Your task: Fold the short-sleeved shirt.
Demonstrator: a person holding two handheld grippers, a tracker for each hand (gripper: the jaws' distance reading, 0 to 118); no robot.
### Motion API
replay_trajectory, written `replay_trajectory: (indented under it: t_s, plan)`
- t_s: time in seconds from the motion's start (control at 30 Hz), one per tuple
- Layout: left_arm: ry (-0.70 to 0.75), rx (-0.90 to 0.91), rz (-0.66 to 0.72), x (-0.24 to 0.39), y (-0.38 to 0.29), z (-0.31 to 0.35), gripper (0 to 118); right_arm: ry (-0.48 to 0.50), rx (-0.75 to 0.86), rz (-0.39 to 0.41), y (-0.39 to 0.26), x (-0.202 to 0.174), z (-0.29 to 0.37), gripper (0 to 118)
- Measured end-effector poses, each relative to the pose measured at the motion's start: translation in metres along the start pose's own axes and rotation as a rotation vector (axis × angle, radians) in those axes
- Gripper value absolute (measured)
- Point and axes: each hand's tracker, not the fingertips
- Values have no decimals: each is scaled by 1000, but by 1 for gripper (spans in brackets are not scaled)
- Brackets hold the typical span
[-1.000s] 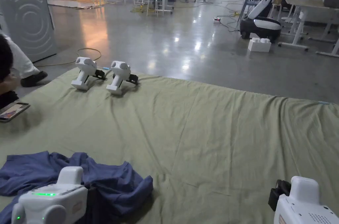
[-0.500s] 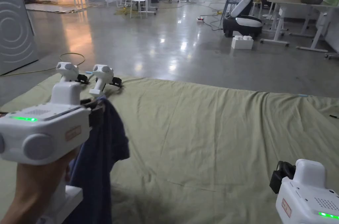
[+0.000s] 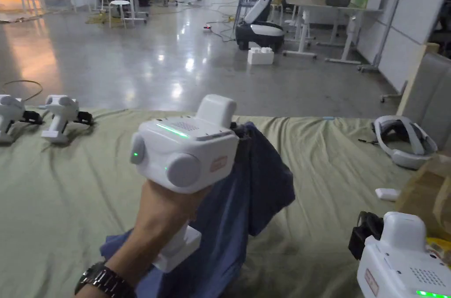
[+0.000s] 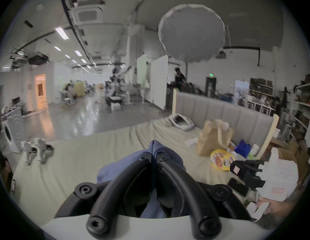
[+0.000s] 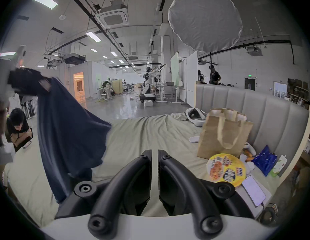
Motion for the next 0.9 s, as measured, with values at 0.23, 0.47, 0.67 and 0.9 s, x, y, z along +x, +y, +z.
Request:
replay_trajectory:
  t_s: [0.23, 0.47, 0.67, 0.9]
  plan:
    - [-98, -249, 58, 53, -91, -93, 7, -67, -63, 8, -18, 45, 10, 9]
    - [-71, -260, 77, 50, -137, -102, 84, -77, -106, 44, -29, 51, 11, 9]
    - [22, -108, 121, 16, -120, -63, 84, -49, -78, 51, -23, 21, 6, 9]
    - [207, 57, 148, -29, -110, 4, 61, 3, -12, 66, -15, -26, 4, 9]
